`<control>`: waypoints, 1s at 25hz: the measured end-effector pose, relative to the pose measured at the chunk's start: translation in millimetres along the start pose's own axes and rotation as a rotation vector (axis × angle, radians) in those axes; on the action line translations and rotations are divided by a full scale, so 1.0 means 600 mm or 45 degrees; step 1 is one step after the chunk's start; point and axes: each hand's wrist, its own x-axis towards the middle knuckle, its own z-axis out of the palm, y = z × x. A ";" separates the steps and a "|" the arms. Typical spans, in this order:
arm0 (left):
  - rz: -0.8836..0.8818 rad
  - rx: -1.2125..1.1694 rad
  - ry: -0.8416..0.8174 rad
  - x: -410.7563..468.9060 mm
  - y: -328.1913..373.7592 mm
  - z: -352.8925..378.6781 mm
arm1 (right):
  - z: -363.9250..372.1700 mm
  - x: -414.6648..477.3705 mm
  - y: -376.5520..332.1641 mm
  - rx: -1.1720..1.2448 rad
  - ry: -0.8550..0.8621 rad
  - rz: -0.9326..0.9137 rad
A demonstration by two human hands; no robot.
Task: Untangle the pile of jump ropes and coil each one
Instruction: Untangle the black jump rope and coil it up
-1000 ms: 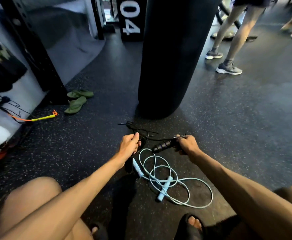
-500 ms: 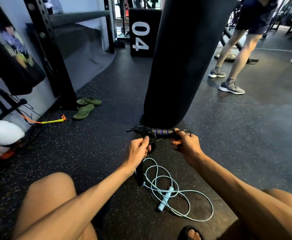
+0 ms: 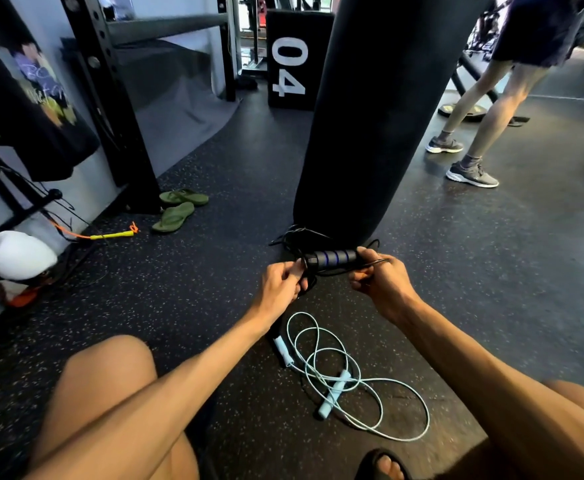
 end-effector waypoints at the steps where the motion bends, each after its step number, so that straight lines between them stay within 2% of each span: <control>1: 0.025 0.061 0.016 0.003 0.001 -0.005 | 0.002 0.000 -0.001 -0.033 0.022 -0.076; 4: 0.092 0.348 0.036 0.006 0.011 -0.020 | 0.003 0.002 0.000 -0.082 0.051 -0.201; 7: 0.100 0.489 -0.001 0.000 0.021 -0.018 | 0.015 -0.007 0.005 -0.017 -0.045 -0.163; 12: -0.008 0.147 -0.004 0.004 0.020 -0.020 | 0.031 -0.027 0.004 0.125 -0.165 0.091; 14: -0.051 -0.052 -0.004 0.003 0.025 -0.017 | 0.038 -0.033 -0.001 0.116 -0.166 0.113; 15: -0.066 -0.176 -0.017 0.003 0.028 -0.014 | 0.041 -0.035 -0.002 0.082 -0.159 0.053; 17: -0.092 -0.396 -0.054 0.005 0.030 -0.012 | 0.045 -0.033 -0.001 -0.074 -0.073 -0.215; 19: -0.130 -0.494 -0.076 0.006 0.033 -0.011 | 0.043 -0.031 -0.001 -0.303 -0.023 -0.528; 21: -0.124 -0.554 -0.098 0.000 0.040 -0.007 | 0.048 -0.035 -0.001 -0.346 -0.012 -0.689; 23: -0.095 -0.530 -0.089 -0.004 0.043 -0.001 | 0.058 -0.035 0.002 -0.239 0.058 -0.606; 25: -0.077 -0.382 -0.026 -0.002 0.041 0.005 | 0.064 -0.027 0.007 -0.105 0.079 -0.402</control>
